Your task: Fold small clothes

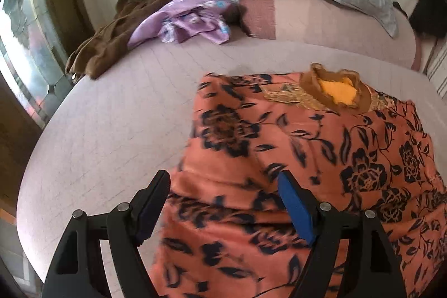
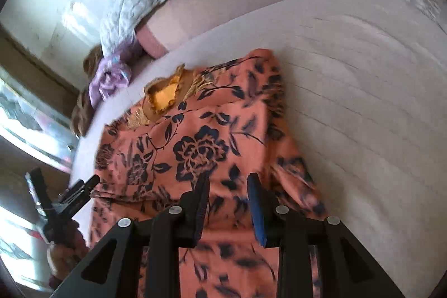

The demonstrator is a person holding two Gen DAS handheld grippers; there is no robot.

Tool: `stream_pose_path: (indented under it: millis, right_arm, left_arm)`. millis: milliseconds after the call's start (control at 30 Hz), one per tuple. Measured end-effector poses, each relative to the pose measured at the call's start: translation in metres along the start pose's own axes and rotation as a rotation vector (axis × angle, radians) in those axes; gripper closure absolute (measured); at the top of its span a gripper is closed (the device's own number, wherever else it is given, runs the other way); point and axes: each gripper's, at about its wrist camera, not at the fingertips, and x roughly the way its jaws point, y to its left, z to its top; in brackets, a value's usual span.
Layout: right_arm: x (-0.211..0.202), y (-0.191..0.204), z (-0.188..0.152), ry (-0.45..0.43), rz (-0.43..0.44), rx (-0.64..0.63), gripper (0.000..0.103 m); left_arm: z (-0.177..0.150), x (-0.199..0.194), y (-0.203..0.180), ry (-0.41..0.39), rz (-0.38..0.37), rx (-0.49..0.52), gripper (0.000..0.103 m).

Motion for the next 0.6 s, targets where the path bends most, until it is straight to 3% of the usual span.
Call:
stream_pose_path:
  millis: [33,67,100,400,600]
  right_arm:
    - [-0.009,-0.007,-0.005,-0.006,0.010,0.022,0.053]
    - [-0.016,-0.013,-0.010,-0.013,0.000,0.038,0.029]
    - [-0.020,-0.018,-0.018,-0.028,-0.020,0.054,0.026]
    - [-0.040,-0.056,-0.087,-0.026,-0.037,0.111,0.026]
    - [-0.046,-0.063,-0.121,0.001,-0.066,0.139,0.026]
  left_arm:
    - [-0.004,0.000,0.011,0.009,-0.006,-0.012,0.023]
    - [-0.006,0.002,0.019,0.014,-0.009,-0.017,0.023]
    - [-0.011,-0.001,0.033,0.018,-0.009,-0.026,0.023]
    - [-0.081,-0.046,0.115,0.021,-0.037,-0.113,0.023]
    - [-0.132,-0.067,0.115,0.089,-0.126,-0.144,0.023]
